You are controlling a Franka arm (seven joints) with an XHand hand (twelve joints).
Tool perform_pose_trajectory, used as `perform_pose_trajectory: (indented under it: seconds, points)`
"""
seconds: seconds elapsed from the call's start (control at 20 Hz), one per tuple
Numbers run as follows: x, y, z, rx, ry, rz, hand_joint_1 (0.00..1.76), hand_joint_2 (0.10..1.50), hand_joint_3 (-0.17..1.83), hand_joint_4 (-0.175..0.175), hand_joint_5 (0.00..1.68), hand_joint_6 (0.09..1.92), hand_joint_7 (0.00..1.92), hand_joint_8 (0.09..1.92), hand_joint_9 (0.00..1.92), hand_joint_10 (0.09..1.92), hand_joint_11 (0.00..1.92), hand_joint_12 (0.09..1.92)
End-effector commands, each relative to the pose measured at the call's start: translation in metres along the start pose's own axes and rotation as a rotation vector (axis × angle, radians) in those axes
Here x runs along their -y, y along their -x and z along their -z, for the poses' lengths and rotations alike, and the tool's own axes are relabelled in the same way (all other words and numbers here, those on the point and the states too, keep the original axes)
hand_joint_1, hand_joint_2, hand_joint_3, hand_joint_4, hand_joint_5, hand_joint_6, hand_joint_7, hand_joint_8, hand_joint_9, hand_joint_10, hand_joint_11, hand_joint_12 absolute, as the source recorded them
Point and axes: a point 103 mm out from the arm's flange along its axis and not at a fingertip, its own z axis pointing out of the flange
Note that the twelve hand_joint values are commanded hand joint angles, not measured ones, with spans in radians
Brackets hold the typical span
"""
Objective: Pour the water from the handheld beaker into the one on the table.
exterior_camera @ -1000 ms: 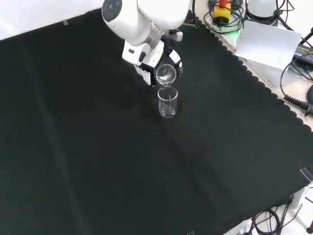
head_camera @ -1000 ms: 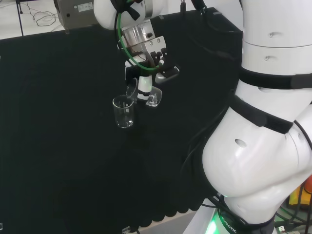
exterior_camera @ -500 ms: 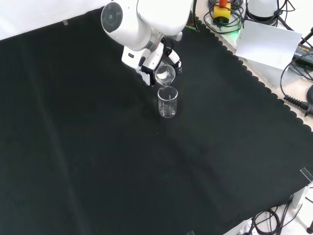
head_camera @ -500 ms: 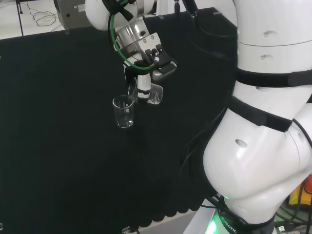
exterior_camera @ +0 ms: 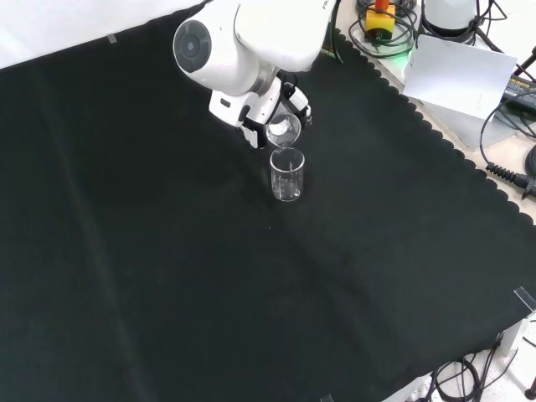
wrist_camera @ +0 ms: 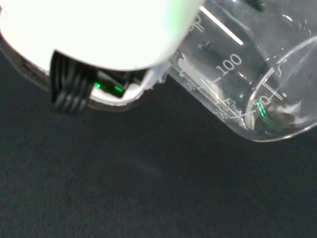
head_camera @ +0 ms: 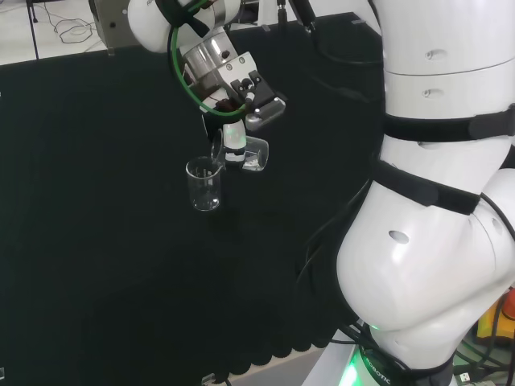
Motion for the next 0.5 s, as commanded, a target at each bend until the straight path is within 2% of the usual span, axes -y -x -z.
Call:
perform_pose_trajectory:
  seconds: [0.05, 0.5]
  points:
    - [0.0001, -0.004, 0.0032, 0.029, -0.019, -0.016, 1.45, 0.37, 1.13, -0.175, 1.19, 0.92, 1.28, 0.92, 1.5, 0.72, 1.17, 0.84]
    - [-0.0004, -0.0108, 0.0074, 0.074, -0.051, -0.041, 1.45, 0.37, 1.12, -0.175, 1.19, 0.92, 1.28, 0.92, 1.49, 0.73, 1.17, 0.84]
